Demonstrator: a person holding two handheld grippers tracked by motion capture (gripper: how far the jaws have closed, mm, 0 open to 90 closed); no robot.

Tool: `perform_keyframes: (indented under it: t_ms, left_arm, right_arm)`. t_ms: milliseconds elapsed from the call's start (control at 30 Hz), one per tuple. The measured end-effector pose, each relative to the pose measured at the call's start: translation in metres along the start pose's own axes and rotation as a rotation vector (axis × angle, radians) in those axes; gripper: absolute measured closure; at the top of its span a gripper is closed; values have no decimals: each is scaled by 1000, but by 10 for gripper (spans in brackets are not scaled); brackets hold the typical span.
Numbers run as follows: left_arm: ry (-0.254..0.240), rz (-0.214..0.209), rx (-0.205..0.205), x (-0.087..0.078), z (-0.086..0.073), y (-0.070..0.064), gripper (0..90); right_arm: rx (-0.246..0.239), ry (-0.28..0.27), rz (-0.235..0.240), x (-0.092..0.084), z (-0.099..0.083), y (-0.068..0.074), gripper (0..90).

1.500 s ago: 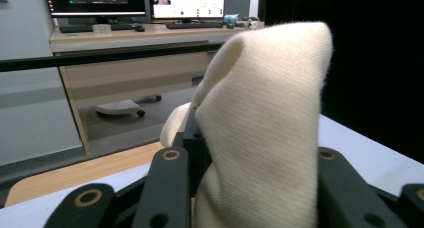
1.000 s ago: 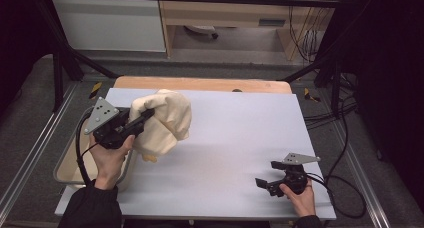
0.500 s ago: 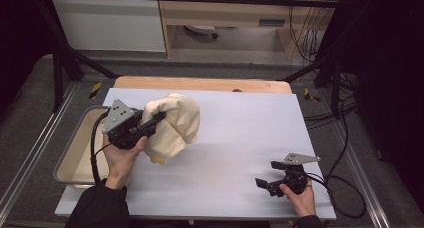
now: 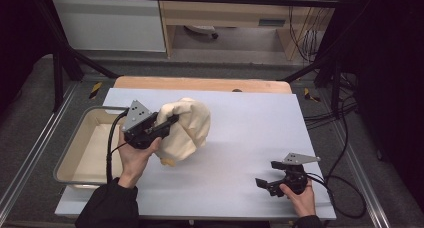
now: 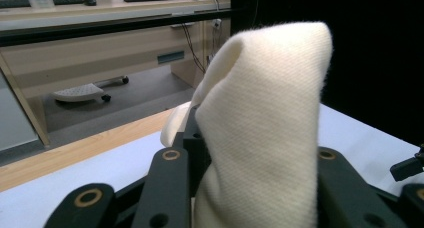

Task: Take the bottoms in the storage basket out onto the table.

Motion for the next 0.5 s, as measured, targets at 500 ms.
perform_keyframes:
  t_ms: [500]
  left_arm:
    - [29, -24, -2, 21, -5, -14, 668]
  right_arm:
    - [0, 0, 1, 0, 0, 0, 5]
Point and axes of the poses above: each handheld gripper's, and its own axes: x roughly forward along the jaws, z roughly out of its top, y roughly to its left, the point moved 2 cm from there along x, roughly forward along the jaws, and after that the axes turned 8 degrees about z, right-handed, at the moved point
